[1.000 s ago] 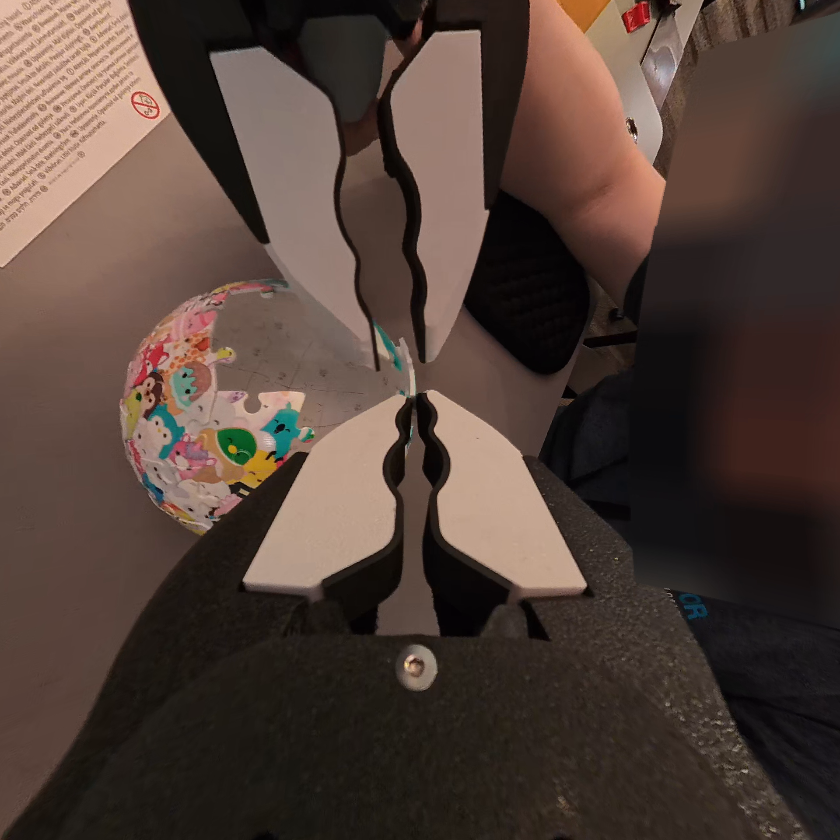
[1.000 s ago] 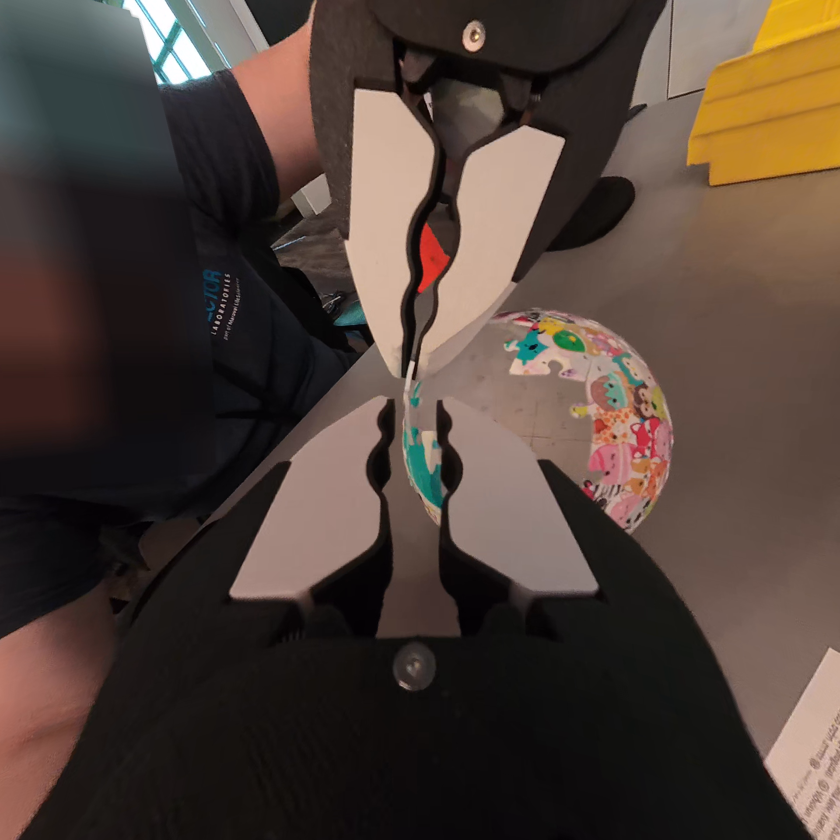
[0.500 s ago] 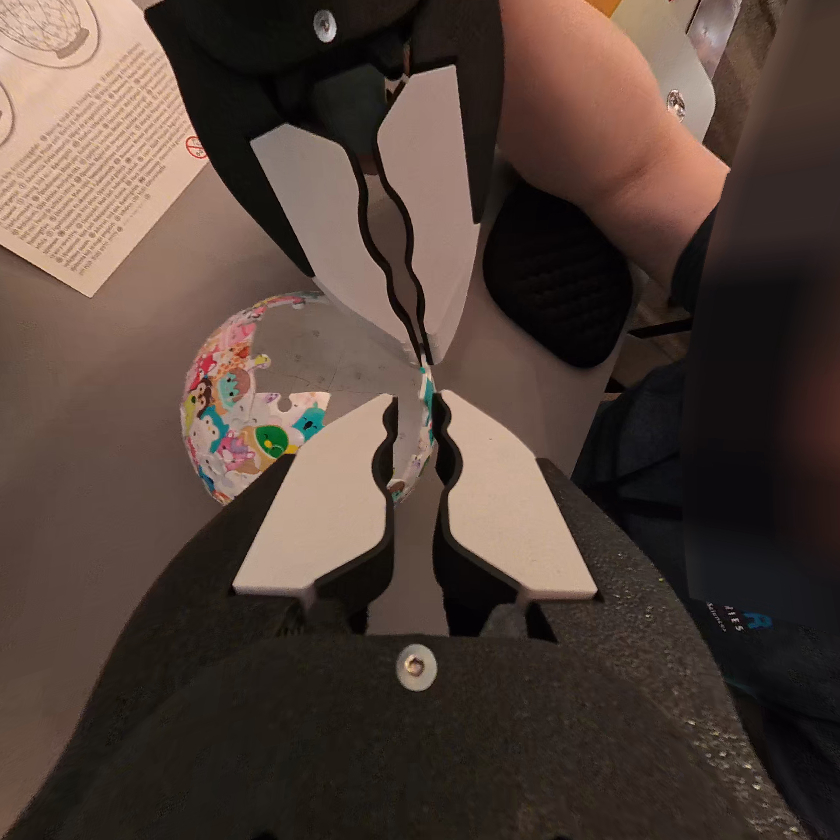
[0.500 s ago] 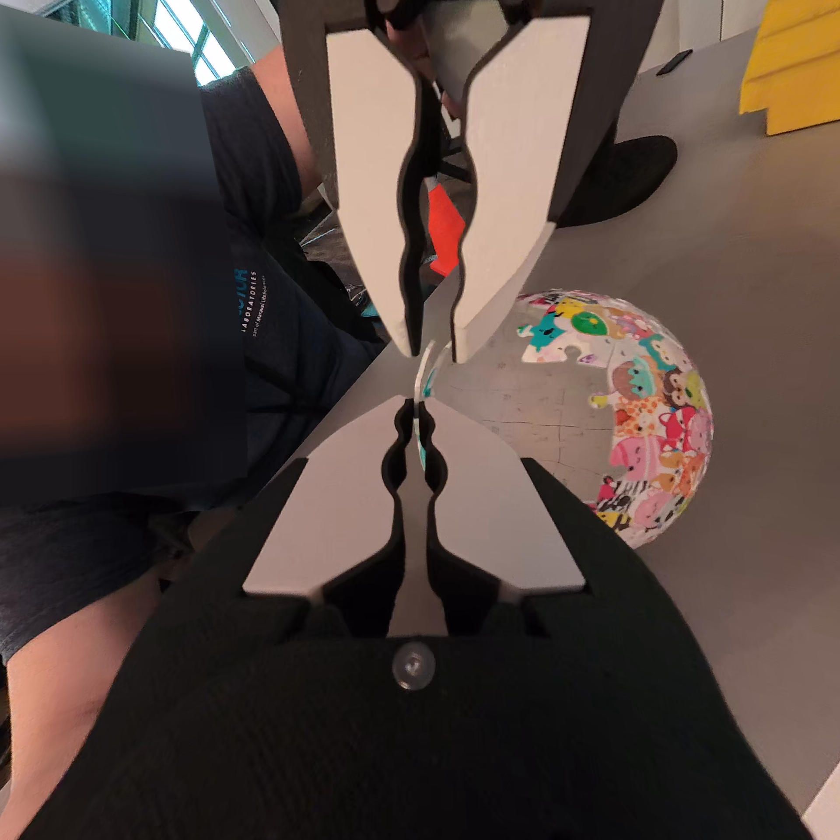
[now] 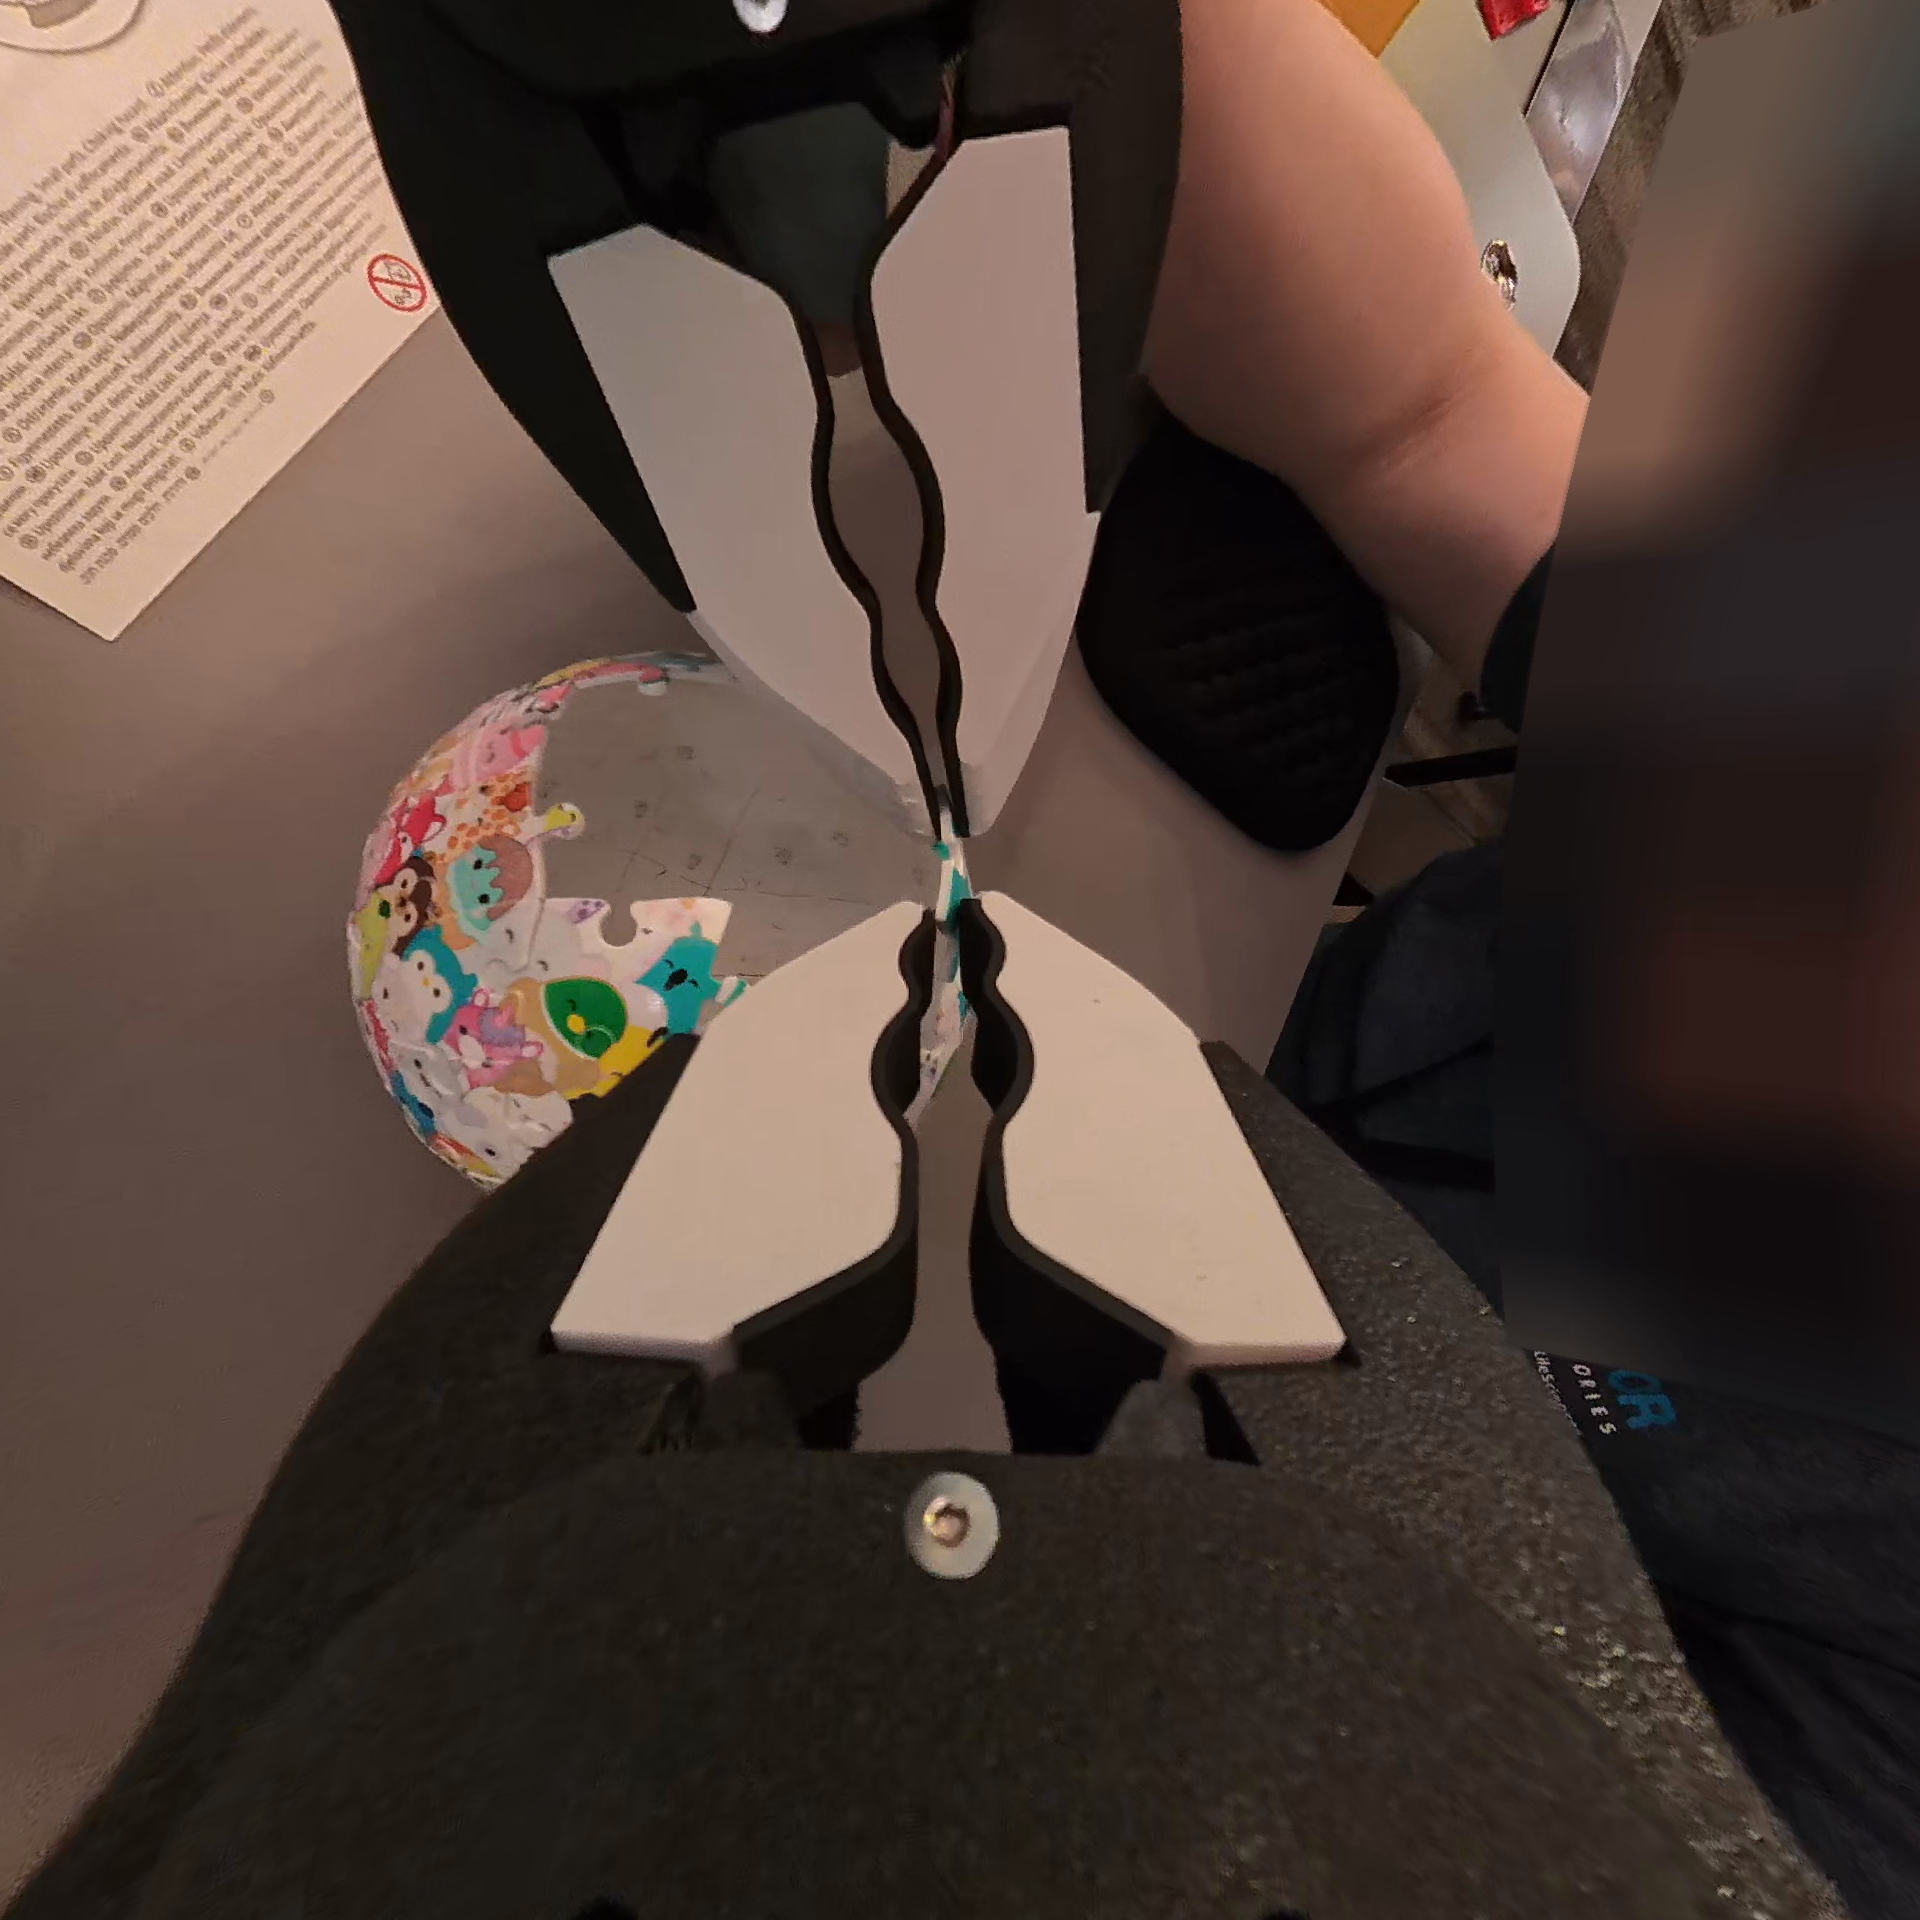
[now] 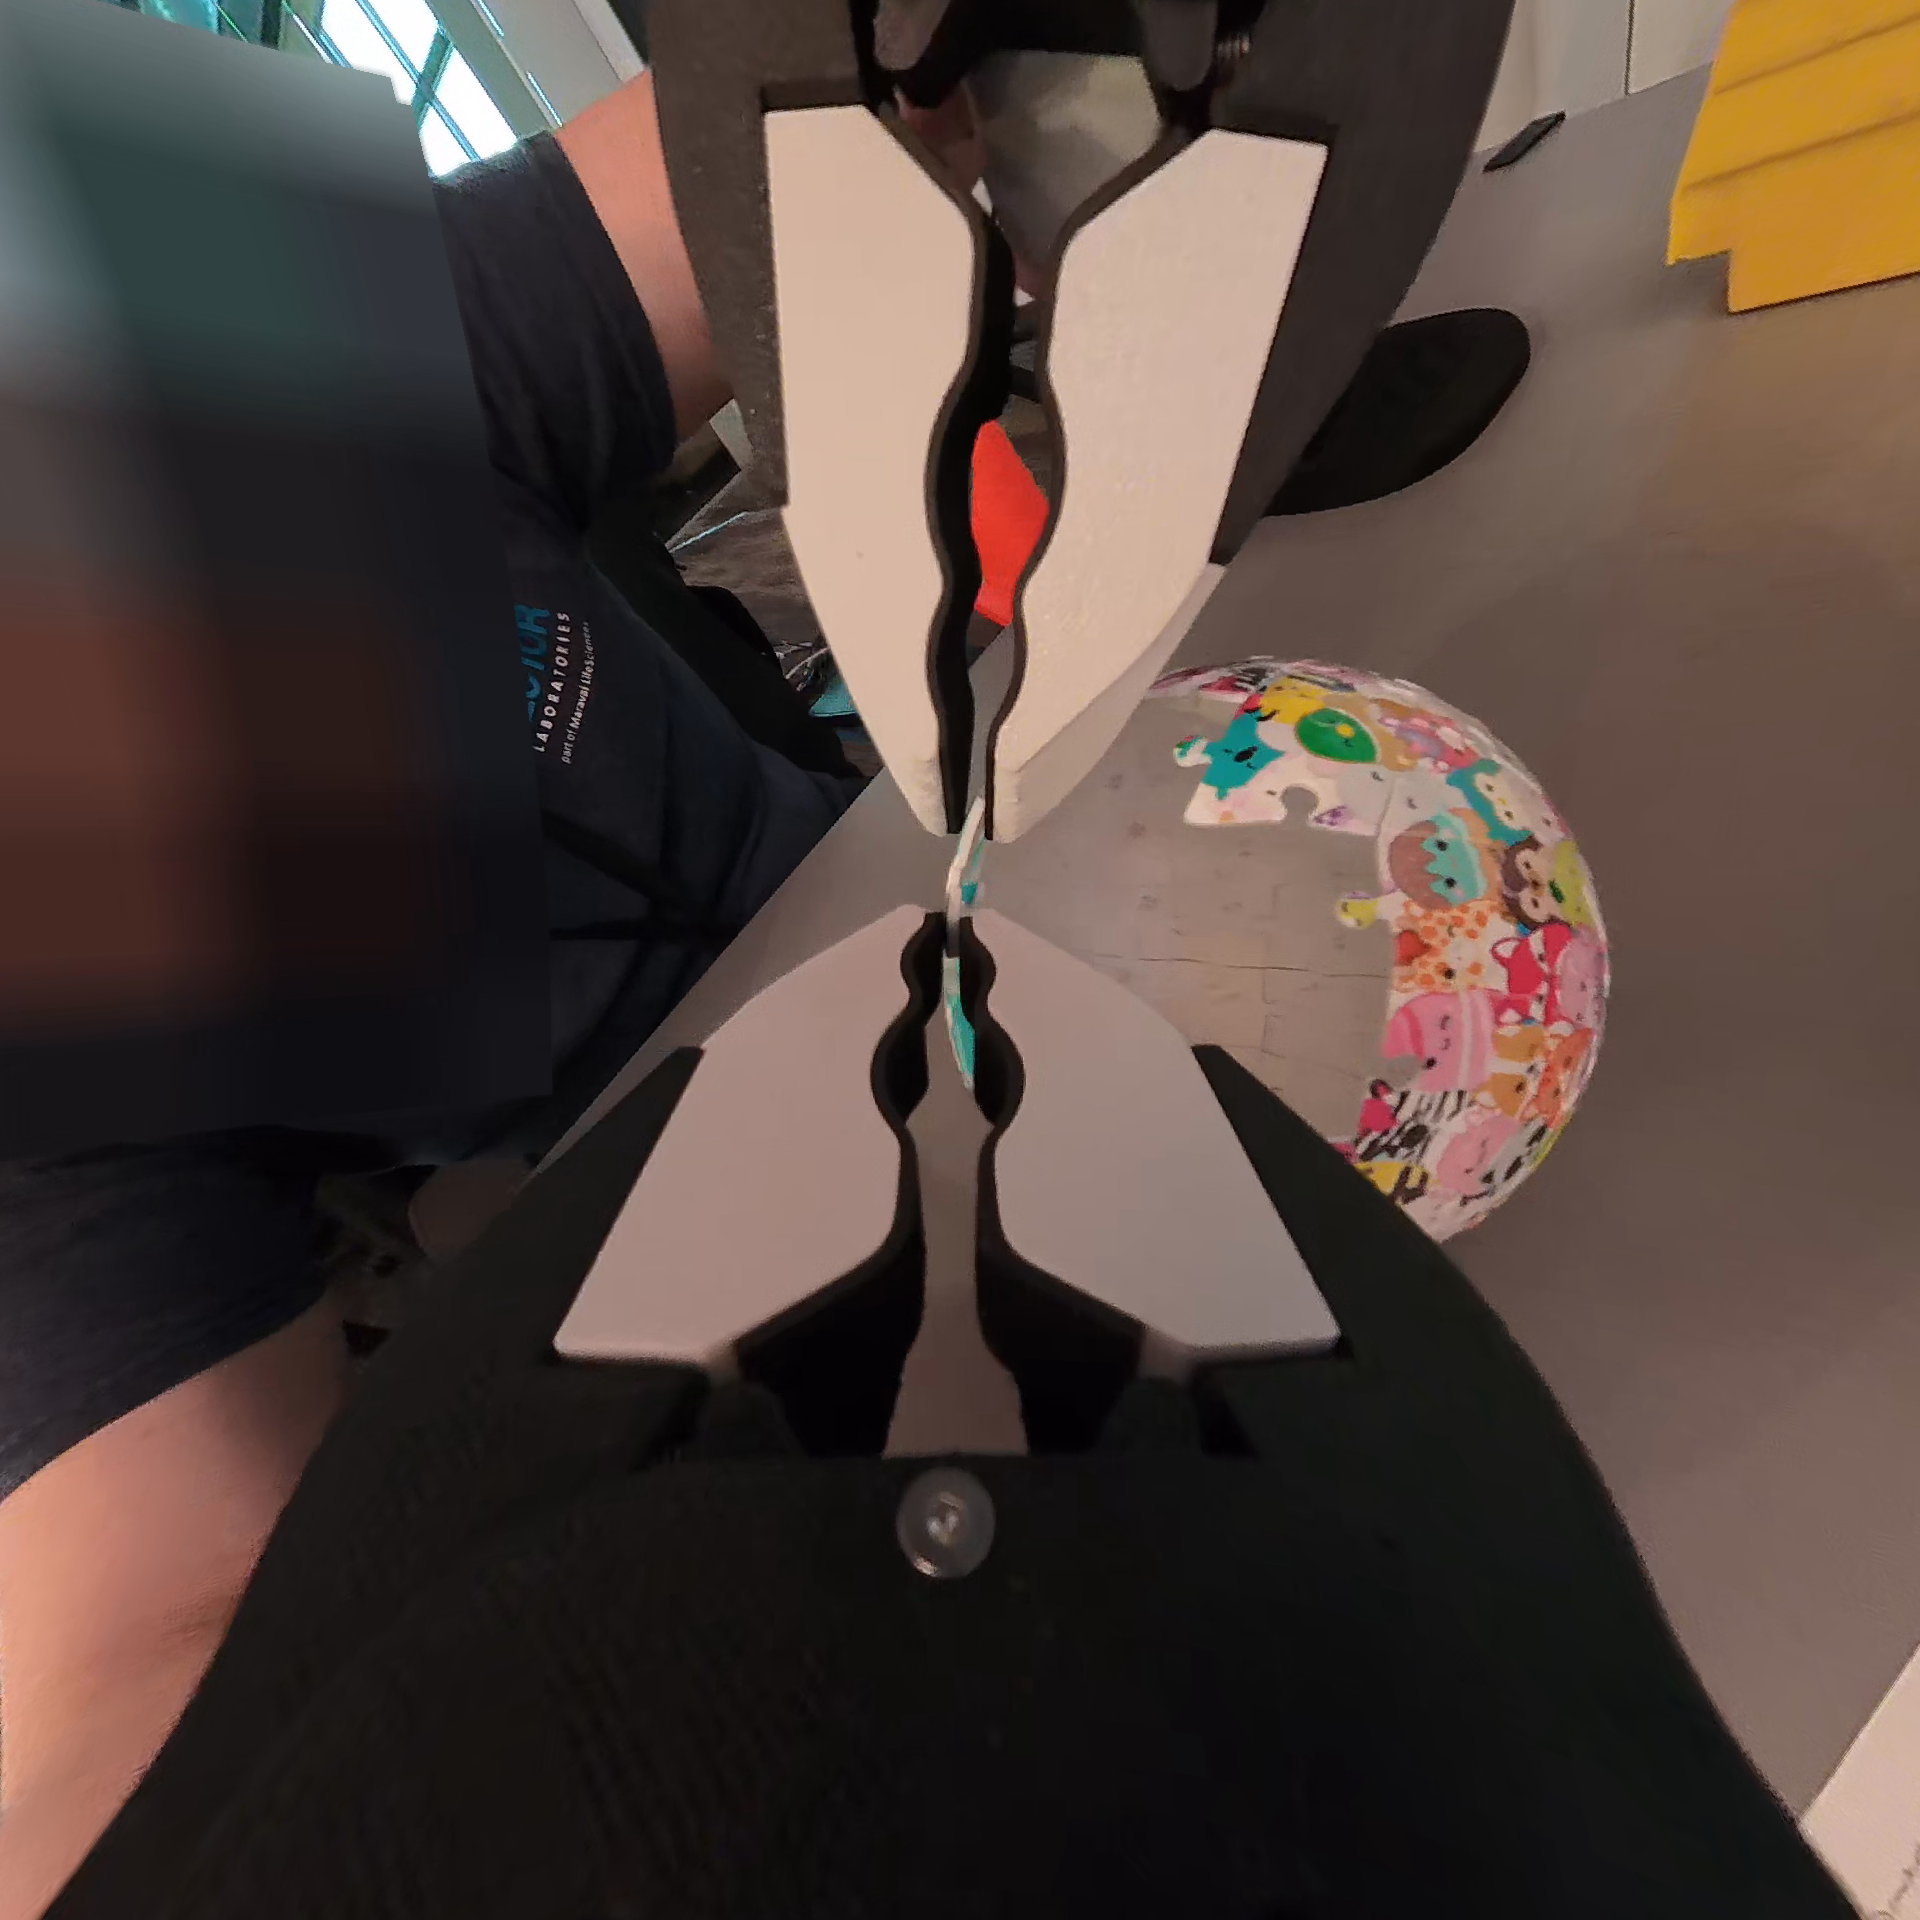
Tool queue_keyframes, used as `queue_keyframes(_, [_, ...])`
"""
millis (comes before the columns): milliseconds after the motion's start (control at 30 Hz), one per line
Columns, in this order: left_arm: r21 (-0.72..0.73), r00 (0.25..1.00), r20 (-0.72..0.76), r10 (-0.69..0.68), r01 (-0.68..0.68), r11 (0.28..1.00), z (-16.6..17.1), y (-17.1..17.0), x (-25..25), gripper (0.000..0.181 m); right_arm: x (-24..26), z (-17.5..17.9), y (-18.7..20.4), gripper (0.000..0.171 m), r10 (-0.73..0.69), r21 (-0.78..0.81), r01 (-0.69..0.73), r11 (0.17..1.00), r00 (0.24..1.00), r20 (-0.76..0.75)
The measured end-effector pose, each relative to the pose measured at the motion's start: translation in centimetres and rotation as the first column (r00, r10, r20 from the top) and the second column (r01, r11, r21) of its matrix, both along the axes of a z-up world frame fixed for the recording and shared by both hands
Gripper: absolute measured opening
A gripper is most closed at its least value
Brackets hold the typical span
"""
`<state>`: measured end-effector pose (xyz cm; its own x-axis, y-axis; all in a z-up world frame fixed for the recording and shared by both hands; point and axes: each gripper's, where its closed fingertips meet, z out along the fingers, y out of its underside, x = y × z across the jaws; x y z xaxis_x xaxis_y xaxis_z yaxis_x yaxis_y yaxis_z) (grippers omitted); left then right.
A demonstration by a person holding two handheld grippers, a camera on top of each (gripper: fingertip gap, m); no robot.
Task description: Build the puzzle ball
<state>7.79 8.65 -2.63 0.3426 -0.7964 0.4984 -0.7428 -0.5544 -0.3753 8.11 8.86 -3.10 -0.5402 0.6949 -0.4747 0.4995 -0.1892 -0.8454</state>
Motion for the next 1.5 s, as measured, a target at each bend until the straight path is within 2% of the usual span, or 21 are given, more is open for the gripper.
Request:
queue_keyframes(433, [0.024,0.999,-0.030,-0.010,0.011,1.000,-0.5,0.2,-0.3,0.006,-0.2,-0.2,0.3,0.005,-0.019,0.021,0.019,1.000,1.000,-0.004])
queue_keyframes(533, [0.019,0.999,-0.045,-0.014,0.015,1.000,-0.8,0.1,-0.3,0.015,-0.3,-0.2,0.3,0.005,-0.024,0.023,0.024,0.999,1.000,-0.008])
queue_keyframes(767, [0.003,0.999,-0.046,-0.019,0.019,1.000,-1.1,0.0,-0.2,0.010,-0.3,-0.4,0.4,0.006,-0.029,0.024,0.029,0.999,1.000,-0.008])
queue_keyframes(1000, [-0.003,0.998,-0.055,-0.018,0.018,1.000,-1.1,0.0,-0.2,0.010,0.0,-0.5,0.8,0.022,-0.049,0.053,0.050,0.997,0.999,-0.015])
queue_keyframes(1300, [-0.050,0.997,-0.070,-0.011,0.008,0.999,-1.1,0.0,-0.2,0.010,0.2,-1.0,0.7,0.024,-0.010,-0.015,0.010,1.000,0.999,0.039])
queue_keyframes(1500, [-0.052,0.997,-0.077,-0.014,0.010,0.999,-1.1,0.0,-0.2,0.009,0.4,-1.3,0.4,0.025,0.030,0.096,-0.037,0.995,0.997,0.077])
